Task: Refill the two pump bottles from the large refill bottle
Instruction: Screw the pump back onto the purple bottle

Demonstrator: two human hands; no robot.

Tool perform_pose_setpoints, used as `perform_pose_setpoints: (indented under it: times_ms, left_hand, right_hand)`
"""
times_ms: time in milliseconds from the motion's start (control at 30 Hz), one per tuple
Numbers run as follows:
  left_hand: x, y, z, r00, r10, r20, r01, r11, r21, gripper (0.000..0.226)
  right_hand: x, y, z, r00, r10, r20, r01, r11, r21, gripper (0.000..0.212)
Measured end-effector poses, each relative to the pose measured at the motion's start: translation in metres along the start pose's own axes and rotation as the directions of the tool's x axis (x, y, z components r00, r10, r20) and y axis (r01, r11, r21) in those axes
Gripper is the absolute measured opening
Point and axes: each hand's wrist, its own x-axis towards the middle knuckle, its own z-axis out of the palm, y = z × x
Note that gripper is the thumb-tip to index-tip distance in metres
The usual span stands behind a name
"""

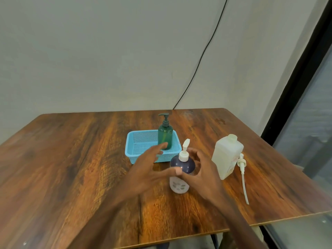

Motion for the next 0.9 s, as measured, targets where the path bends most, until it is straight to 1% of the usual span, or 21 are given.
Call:
perform_pose_setpoints:
  times_ms: [67, 100, 167, 300, 367, 433, 533, 600, 633, 733, 800, 833, 900]
  left_hand:
    - [0.005, 0.012, 0.002, 0.993, 0.020, -0.115, -0.031, 0.996, -0.088, 0.088]
    - [0.008, 0.020, 0.007, 0.987, 0.026, -0.156, -0.043, 0.994, -0.103, 0.075]
    - [0.015, 0.031, 0.020, 0.981, 0.044, -0.190, -0.060, 0.995, -0.082, 0.054]
    - [0.026, 0.039, 0.034, 0.963, 0.114, -0.246, -0.119, 0.993, -0.003, 0.039]
    - [0.028, 0.038, 0.034, 0.959, 0.144, -0.245, -0.144, 0.989, 0.016, 0.033]
    - [0.028, 0.038, 0.030, 0.966, 0.144, -0.216, -0.139, 0.990, 0.040, 0.035]
    - [0.027, 0.036, 0.022, 0.982, 0.136, -0.131, -0.131, 0.990, 0.047, 0.039]
    - [0.024, 0.038, 0.024, 0.983, 0.157, -0.095, -0.158, 0.988, -0.003, 0.037]
    - [0.022, 0.040, 0.027, 0.983, 0.160, -0.089, -0.164, 0.986, -0.040, 0.039]
    - [0.016, 0.045, 0.041, 0.988, 0.129, -0.086, -0.139, 0.981, -0.132, 0.055]
    - [0.014, 0.049, 0.049, 0.989, 0.082, -0.121, -0.098, 0.987, -0.129, 0.056]
    - [0.015, 0.050, 0.052, 0.983, 0.055, -0.177, -0.075, 0.991, -0.108, 0.056]
    - [0.015, 0.047, 0.053, 0.944, 0.023, -0.330, -0.052, 0.995, -0.081, 0.053]
  right_hand:
    - [-0.002, 0.002, 0.001, 1.000, 0.001, 0.023, -0.002, 0.999, 0.041, 0.064]
    - [-0.002, 0.001, 0.000, 1.000, -0.006, 0.022, 0.005, 0.998, 0.055, 0.063]
    - [-0.001, 0.000, 0.000, 1.000, -0.015, 0.022, 0.013, 0.996, 0.088, 0.062]
    - [-0.002, 0.002, -0.002, 0.999, -0.022, 0.035, 0.017, 0.989, 0.145, 0.062]
    - [0.000, 0.005, -0.003, 0.999, -0.016, 0.035, 0.010, 0.988, 0.151, 0.065]
    - [0.001, 0.008, -0.002, 0.999, -0.008, 0.034, 0.003, 0.990, 0.144, 0.065]
    - [0.003, 0.012, 0.000, 0.999, 0.001, 0.033, -0.006, 0.989, 0.150, 0.067]
    - [0.003, 0.013, 0.001, 0.999, 0.007, 0.037, -0.012, 0.987, 0.158, 0.068]
    - [0.003, 0.014, 0.001, 0.999, 0.002, 0.038, -0.009, 0.986, 0.165, 0.067]
    - [0.003, 0.014, 0.002, 0.999, -0.002, 0.037, -0.004, 0.986, 0.165, 0.066]
    - [0.003, 0.015, 0.002, 0.999, -0.004, 0.035, -0.002, 0.987, 0.159, 0.062]
    - [0.003, 0.016, 0.002, 0.999, -0.002, 0.033, -0.004, 0.988, 0.153, 0.061]
    - [0.003, 0.019, 0.002, 0.999, 0.006, 0.038, -0.011, 0.989, 0.149, 0.060]
